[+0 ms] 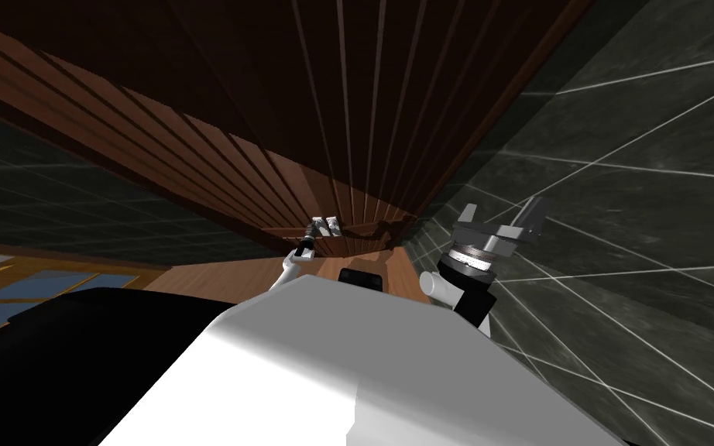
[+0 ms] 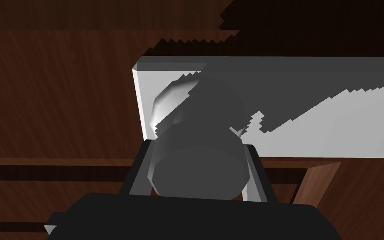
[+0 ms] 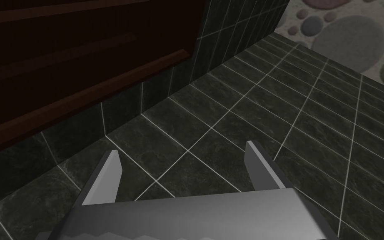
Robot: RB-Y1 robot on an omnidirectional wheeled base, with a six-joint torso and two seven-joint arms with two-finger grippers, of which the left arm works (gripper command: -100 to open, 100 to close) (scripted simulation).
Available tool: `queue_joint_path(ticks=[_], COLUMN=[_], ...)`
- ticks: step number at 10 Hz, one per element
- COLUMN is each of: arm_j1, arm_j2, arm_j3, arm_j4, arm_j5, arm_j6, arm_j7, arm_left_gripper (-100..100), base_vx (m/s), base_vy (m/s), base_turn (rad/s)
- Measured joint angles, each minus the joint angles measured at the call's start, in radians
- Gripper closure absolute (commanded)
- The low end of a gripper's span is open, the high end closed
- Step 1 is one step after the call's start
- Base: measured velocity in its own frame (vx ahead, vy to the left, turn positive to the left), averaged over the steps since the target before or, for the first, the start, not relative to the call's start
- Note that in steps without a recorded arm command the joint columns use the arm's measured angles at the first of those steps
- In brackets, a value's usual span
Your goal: Pull the door open
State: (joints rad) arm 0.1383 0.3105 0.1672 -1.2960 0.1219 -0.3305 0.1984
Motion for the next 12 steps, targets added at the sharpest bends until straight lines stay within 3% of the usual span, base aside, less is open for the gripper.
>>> queue_joint_path(ticks=[1, 2, 7, 9, 12], arm_j1=[0.012, 0.025, 0.049, 0.055, 0.071], arm_j2=[0.013, 0.022, 0.015, 0.01, 0.032], arm_j3=[0.012, 0.023, -0.026, -0.041, 0.011], arm_j4=[0.0, 0.005, -0.035, -0.049, -0.011], arm_j5=[0.003, 0.005, 0.002, 0.0, 0.007], arm_j6=[0.002, 0.003, -0.017, -0.024, -0.019], arm_j7=[0.003, 0.005, 0.021, 0.025, 0.019], arm_left_gripper=[100, -100, -100, -100, -100], base_vx=[-0.206, -0.189, -0.185, -0.06, 0.037], base_vy=[0.129, 0.026, -0.093, -0.001, 0.131], base_turn=[0.127, -0.015, -0.06, 0.088, 0.12])
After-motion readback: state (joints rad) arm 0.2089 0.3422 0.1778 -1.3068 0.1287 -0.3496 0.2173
